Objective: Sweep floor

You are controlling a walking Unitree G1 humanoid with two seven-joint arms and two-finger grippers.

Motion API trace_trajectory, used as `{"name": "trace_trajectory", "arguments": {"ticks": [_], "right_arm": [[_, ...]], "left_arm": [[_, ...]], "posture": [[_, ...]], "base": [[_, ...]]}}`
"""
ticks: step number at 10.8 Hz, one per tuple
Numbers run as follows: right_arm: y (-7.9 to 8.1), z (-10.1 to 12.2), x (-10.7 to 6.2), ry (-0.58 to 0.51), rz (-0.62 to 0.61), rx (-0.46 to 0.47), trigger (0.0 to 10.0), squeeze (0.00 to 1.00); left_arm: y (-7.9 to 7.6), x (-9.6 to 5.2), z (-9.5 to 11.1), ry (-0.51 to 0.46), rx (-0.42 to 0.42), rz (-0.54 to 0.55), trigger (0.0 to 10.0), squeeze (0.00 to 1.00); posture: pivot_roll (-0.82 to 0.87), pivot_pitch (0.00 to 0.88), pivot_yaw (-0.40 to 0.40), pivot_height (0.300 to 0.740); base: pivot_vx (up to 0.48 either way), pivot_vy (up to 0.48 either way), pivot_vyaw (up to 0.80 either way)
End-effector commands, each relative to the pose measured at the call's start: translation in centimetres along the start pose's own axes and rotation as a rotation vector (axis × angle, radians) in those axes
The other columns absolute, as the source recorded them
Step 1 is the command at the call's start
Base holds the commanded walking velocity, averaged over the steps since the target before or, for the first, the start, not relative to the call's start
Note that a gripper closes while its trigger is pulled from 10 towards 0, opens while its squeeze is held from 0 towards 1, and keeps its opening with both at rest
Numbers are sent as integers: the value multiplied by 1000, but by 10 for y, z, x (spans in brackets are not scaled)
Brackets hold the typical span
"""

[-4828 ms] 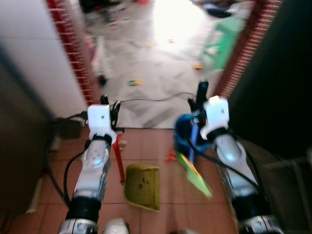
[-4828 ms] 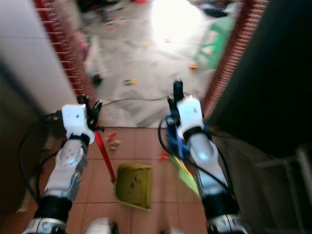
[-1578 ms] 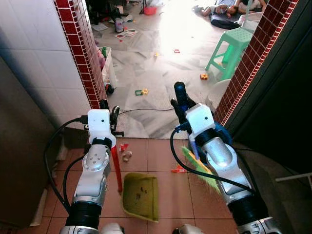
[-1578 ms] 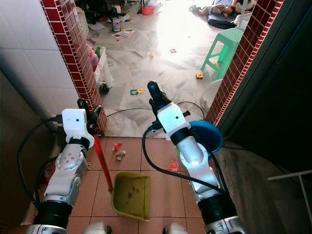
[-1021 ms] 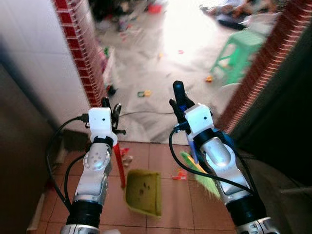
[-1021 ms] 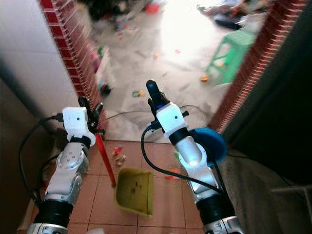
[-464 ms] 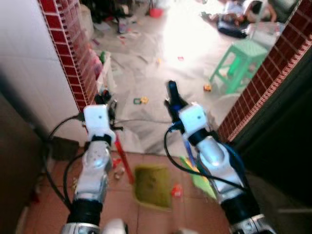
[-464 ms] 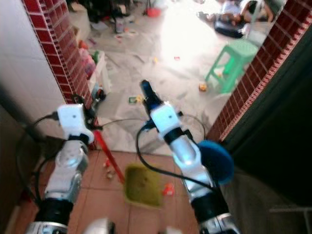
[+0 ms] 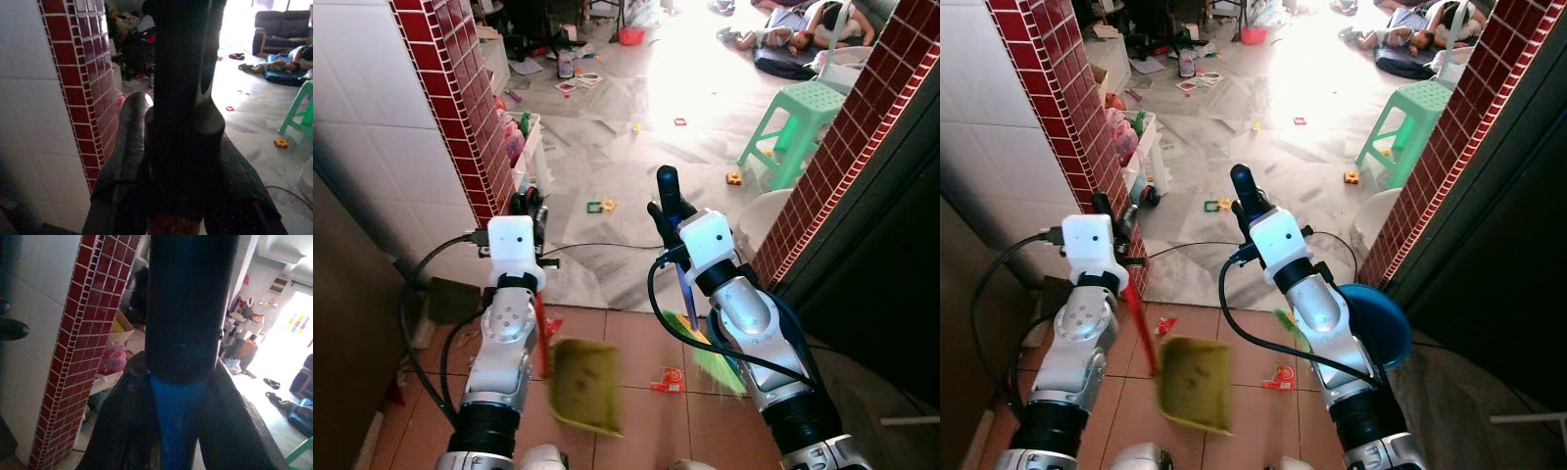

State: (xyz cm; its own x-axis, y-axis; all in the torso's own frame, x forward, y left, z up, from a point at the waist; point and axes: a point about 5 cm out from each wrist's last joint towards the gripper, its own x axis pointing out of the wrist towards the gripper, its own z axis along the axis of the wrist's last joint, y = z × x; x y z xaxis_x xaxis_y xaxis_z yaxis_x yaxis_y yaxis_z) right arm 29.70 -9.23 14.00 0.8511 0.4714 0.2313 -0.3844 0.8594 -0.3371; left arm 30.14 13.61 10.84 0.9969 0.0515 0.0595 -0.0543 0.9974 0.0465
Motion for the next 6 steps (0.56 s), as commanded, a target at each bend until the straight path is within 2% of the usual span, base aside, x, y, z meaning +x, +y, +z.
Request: {"name": "trace_trajectory", "arguments": {"ticks": [1, 3, 4, 6], "right_arm": [[-4, 7, 4, -25, -15, -17, 10000, 0], [-5, -2, 7, 32, -51, -1, 10000, 0], [-6, -8, 12, 87, -99, 57, 10000, 0], [-10, -13, 18, 144, -162, 140, 10000, 0]], "left_arm": [[-5, 5, 2, 4, 4, -22, 10000, 0], [-12, 11, -4, 21, 12, -42, 10000, 0], [-21, 18, -12, 51, 17, -67, 10000, 0], [-32, 25, -16, 59, 18, -72, 10000, 0]], "posture": [[-15, 0, -20, 740], [-14, 2, -25, 740], [-24, 2, -25, 740], [-41, 6, -25, 740]], "base": [[0, 0, 0], [0, 0, 0], [0, 0, 0], [0, 0, 0]]}}
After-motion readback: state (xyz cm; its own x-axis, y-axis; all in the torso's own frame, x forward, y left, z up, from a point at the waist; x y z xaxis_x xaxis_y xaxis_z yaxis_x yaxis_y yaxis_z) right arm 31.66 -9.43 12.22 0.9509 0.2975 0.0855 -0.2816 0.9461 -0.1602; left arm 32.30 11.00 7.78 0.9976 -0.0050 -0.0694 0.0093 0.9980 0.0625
